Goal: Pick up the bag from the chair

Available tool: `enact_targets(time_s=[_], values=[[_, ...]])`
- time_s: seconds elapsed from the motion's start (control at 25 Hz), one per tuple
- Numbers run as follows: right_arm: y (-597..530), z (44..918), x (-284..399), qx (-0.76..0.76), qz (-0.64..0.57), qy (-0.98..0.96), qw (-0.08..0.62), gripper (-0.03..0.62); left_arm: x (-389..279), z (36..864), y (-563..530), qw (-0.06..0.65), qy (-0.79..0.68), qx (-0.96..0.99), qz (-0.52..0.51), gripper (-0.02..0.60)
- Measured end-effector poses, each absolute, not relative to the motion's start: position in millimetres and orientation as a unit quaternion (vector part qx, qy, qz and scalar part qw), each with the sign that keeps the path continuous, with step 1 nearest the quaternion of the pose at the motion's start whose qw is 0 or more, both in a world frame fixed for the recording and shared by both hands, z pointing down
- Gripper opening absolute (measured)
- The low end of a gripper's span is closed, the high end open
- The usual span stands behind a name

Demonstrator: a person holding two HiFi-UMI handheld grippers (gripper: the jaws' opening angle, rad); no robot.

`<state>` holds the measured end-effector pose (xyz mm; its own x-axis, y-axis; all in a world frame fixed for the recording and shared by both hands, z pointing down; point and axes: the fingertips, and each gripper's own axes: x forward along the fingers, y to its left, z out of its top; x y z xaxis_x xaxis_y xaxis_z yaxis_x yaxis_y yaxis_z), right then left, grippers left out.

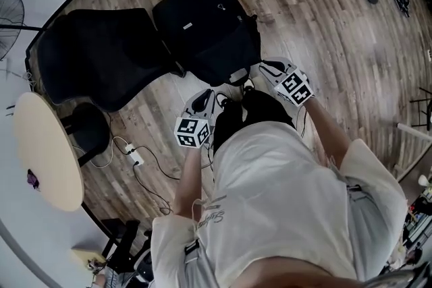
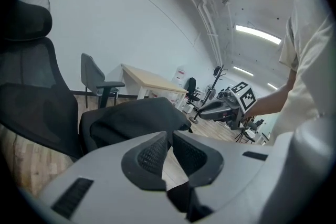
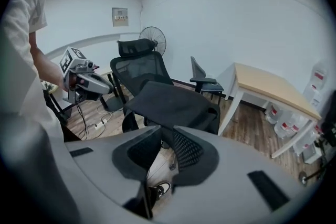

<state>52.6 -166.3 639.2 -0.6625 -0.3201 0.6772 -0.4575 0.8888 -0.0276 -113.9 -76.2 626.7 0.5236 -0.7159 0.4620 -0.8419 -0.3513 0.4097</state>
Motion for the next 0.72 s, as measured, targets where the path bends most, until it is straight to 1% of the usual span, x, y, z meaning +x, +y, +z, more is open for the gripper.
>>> enact_targets(time_s=[0.2, 0.24, 0.28, 0.32, 0.36, 0.48, 0.72], values=[[-176.4, 667.4, 59.8, 0.201, 0.109, -0.901, 0.370, 0.089, -116.3, 657.1, -73.5, 0.337, -0.481, 0.804, 0.093, 0.025], [-178.5, 673.6, 61.1, 0.197, 0.108, -0.900, 0.375, 0.097, -115.6, 663.8, -73.8, 0.342, -0.479, 0.803, 0.093, 0.033], [-179.3, 679.0, 62.8, 0.191, 0.106, -0.899, 0.380, 0.105, -113.5, 670.6, -73.7, 0.347, -0.475, 0.803, 0.095, 0.071], [-179.3, 683.5, 64.7, 0.185, 0.105, -0.898, 0.386, 0.107, -111.0, 677.7, -73.4, 0.350, -0.472, 0.803, 0.099, 0.132], [-179.2, 687.4, 65.9, 0.179, 0.103, -0.896, 0.393, 0.110, -109.4, 685.2, -73.2, 0.353, -0.470, 0.802, 0.105, 0.159], [-183.1, 697.7, 65.1, 0.167, 0.098, -0.892, 0.409, 0.119, -112.2, 710.0, -75.1, 0.358, -0.470, 0.796, 0.129, 0.164], [-184.9, 712.6, 60.0, 0.135, 0.105, -0.905, 0.389, 0.133, -109.7, 737.1, -90.4, 0.364, -0.471, 0.793, 0.131, 0.169]])
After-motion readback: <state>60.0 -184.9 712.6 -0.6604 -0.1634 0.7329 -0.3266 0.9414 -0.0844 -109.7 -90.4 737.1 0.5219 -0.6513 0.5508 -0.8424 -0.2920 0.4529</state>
